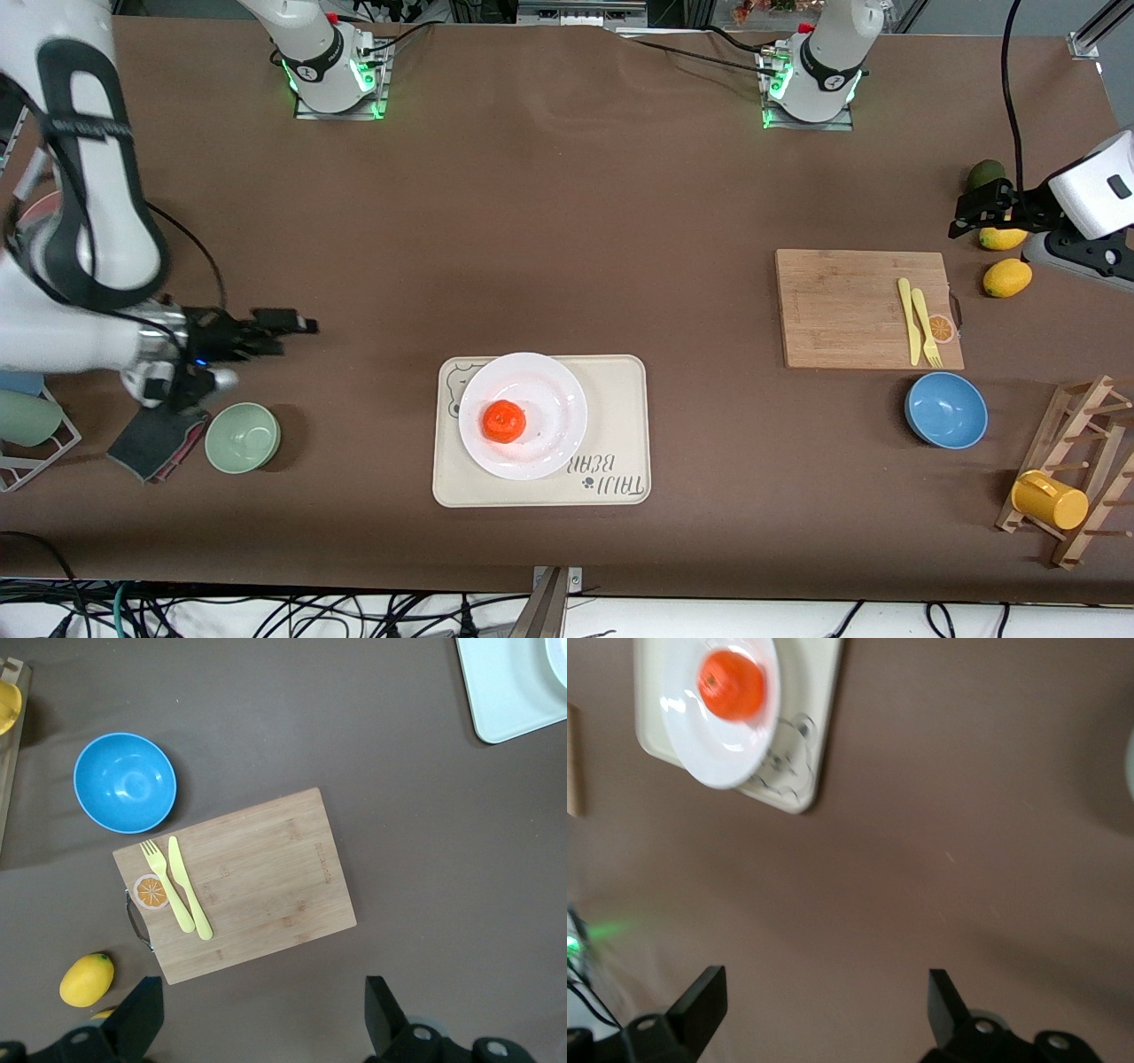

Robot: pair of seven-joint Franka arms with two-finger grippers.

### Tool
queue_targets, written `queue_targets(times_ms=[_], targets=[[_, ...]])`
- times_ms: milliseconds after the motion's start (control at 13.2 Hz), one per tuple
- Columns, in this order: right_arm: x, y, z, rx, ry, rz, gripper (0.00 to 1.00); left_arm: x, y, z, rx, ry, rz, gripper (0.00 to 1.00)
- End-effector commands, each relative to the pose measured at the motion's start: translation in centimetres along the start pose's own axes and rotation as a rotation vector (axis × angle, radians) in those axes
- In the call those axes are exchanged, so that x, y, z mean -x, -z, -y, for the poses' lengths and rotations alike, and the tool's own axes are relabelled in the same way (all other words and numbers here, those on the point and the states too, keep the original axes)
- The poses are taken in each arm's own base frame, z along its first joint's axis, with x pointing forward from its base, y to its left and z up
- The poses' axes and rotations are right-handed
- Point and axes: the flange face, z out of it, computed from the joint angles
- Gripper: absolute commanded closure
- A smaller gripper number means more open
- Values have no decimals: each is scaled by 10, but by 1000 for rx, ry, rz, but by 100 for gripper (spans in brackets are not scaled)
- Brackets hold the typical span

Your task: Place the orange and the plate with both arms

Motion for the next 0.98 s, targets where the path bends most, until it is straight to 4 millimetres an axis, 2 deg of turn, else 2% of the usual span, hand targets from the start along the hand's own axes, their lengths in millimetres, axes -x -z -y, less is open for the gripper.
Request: queue_targets(times_ms=[0,151,303,681,908], targets=[[52,64,34,203,-98,22,0,0,5,-1,-29,-22,14,0],[76,98,51,300,-228,8,0,0,5,-1,-30,-22,13,0],[86,118,56,383,-226,-10,0,0,5,-1,-29,-22,14,0],[101,127,75,391,-306,-22,0,-2,0,0,-26,-22,23,0],[100,128,75,393,-307,-26,0,-2,0,0,-26,-22,23,0]])
